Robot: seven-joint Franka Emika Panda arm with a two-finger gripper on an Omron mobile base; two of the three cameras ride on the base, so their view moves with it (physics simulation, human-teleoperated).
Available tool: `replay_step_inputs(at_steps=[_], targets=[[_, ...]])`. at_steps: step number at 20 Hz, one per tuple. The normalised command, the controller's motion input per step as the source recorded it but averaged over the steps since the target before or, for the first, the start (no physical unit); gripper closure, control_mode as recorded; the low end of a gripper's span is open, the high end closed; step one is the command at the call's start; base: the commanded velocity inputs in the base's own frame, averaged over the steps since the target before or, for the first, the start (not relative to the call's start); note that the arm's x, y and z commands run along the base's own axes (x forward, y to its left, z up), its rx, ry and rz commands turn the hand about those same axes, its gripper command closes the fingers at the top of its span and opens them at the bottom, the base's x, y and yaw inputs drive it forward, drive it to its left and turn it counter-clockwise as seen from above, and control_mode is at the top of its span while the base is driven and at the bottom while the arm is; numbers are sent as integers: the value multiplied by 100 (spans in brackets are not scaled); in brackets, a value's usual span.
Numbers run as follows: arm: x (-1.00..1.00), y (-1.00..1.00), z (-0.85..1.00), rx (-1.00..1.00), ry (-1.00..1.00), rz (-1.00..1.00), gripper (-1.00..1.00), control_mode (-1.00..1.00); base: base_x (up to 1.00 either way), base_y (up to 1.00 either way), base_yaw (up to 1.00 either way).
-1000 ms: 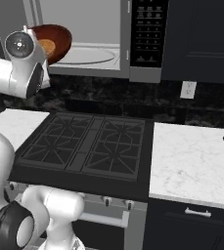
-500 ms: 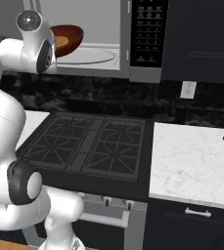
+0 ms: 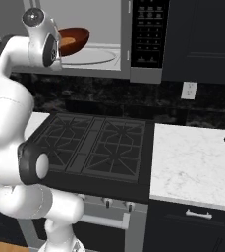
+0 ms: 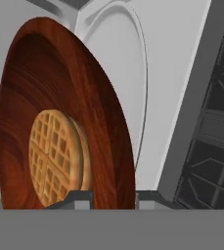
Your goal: Open the microwave, place the bowl with waffle inside the microwave, then close the microwave door and turn it on.
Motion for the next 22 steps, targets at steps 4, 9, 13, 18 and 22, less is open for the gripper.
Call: replay_step_inputs(at_steps=[4,9,13,18,22], targets=[[29,0,-16,0,3,0,100,-100,0,0,0],[19,0,-8,3,6,4,100,-100,0,0,0],[17,0,0,4,10,10,100,-100,0,0,0],[35,0,0,1,3,6,100,-100,0,0,0],[23,0,0,0,0,0,100,-100,0,0,0]])
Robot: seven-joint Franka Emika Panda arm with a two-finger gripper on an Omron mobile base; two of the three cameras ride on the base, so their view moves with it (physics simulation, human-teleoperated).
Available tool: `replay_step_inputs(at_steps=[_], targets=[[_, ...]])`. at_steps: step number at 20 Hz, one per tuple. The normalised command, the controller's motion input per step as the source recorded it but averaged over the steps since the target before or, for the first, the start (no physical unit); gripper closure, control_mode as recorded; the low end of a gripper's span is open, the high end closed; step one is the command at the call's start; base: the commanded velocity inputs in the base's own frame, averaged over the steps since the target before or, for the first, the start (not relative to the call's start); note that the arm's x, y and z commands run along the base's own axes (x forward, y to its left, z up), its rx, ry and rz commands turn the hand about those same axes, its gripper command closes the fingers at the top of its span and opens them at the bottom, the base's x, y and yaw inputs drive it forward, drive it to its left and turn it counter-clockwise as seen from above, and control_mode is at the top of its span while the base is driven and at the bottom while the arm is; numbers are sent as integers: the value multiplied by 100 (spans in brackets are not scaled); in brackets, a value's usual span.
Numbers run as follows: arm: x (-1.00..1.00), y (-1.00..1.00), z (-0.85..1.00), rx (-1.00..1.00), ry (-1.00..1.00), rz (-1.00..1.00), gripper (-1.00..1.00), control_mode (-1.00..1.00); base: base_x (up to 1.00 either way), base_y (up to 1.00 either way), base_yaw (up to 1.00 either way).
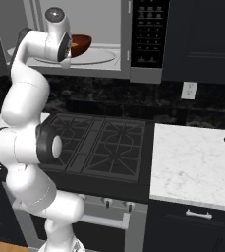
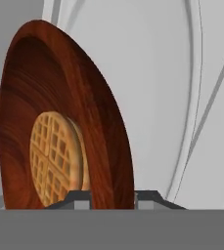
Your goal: Open the microwave, place the bowl with waffle inside the microwave, then close the microwave door and turn it on.
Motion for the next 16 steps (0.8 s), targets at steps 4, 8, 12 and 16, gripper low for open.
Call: replay_step_inputs(at_steps=[4,8,12,16], targets=[[4,0,0,0,0,0,100,-100,0,0,0],[0,0,0,0,1,0,-100,-100,0,0,0],[0,0,0,0,1,0,-100,-100,0,0,0],[-8,0,0,0,1,0,-100,-100,0,0,0]])
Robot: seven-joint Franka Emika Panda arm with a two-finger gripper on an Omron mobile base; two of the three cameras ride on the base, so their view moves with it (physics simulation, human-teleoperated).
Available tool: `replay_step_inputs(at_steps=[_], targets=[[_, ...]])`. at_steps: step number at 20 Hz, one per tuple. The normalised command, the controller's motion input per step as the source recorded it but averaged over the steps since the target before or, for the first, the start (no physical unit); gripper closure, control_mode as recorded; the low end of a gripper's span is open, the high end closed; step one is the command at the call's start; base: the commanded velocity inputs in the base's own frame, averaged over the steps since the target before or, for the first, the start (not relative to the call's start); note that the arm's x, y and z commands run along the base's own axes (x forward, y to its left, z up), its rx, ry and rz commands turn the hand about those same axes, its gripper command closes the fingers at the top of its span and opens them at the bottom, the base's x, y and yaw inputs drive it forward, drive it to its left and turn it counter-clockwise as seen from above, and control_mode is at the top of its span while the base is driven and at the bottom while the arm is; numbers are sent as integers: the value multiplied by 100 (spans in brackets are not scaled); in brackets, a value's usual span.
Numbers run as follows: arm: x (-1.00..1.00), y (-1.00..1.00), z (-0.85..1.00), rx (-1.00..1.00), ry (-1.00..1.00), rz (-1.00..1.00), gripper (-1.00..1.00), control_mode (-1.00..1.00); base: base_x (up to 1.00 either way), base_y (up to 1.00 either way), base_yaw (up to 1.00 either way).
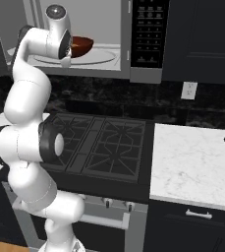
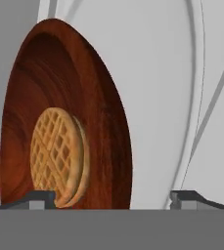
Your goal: Open the microwave, place the bowl with waffle inside the microwave, then close the microwave door and turn it on.
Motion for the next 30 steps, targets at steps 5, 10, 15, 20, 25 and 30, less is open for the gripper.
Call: replay_step_inputs(at_steps=[5,10,15,20,25,30], targets=[[-89,-11,1,0,-6,0,-100,-100,0,0,0],[-100,-19,0,0,-12,0,-100,-100,0,0,0],[-100,-33,0,-8,-15,7,-100,-100,0,0,0],[-90,-29,13,-43,-4,22,-100,-100,0,0,0],[-64,-2,0,-60,1,33,-100,-100,0,0,0],[-63,0,-40,-43,2,27,-100,-100,0,0,0]])
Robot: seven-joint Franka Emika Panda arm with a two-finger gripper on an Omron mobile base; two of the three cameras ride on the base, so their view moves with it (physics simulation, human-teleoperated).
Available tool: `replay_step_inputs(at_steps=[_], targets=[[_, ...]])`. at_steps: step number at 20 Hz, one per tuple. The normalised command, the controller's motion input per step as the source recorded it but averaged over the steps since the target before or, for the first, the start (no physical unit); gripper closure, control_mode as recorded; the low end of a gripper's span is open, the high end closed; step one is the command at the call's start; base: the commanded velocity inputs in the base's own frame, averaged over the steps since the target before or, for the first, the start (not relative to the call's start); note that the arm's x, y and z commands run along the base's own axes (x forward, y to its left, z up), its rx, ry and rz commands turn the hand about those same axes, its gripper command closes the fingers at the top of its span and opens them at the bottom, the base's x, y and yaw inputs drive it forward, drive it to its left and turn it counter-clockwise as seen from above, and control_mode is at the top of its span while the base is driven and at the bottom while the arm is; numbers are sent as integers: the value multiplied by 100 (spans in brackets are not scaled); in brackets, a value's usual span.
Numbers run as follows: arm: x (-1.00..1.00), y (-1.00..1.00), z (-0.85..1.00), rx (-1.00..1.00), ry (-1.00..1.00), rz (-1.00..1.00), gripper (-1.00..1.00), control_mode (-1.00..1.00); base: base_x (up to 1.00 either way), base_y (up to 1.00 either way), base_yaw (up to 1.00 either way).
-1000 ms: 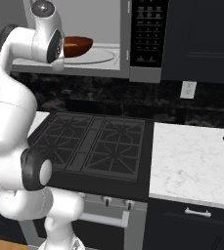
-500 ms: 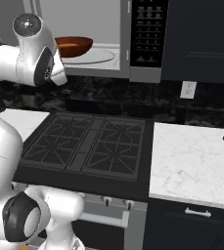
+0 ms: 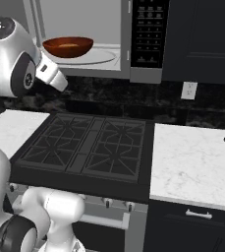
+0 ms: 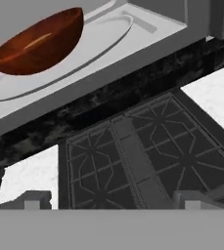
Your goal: Open the microwave, place the bowl with waffle inside the microwave, then close the microwave door and turn it on.
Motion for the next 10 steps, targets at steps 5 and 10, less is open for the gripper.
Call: replay_step_inputs(at_steps=[5,10], targets=[[-100,0,-16,-4,-22,19,-100,-100,0,0,0],[-62,9,0,-8,-36,11,-100,-100,0,0,0]])
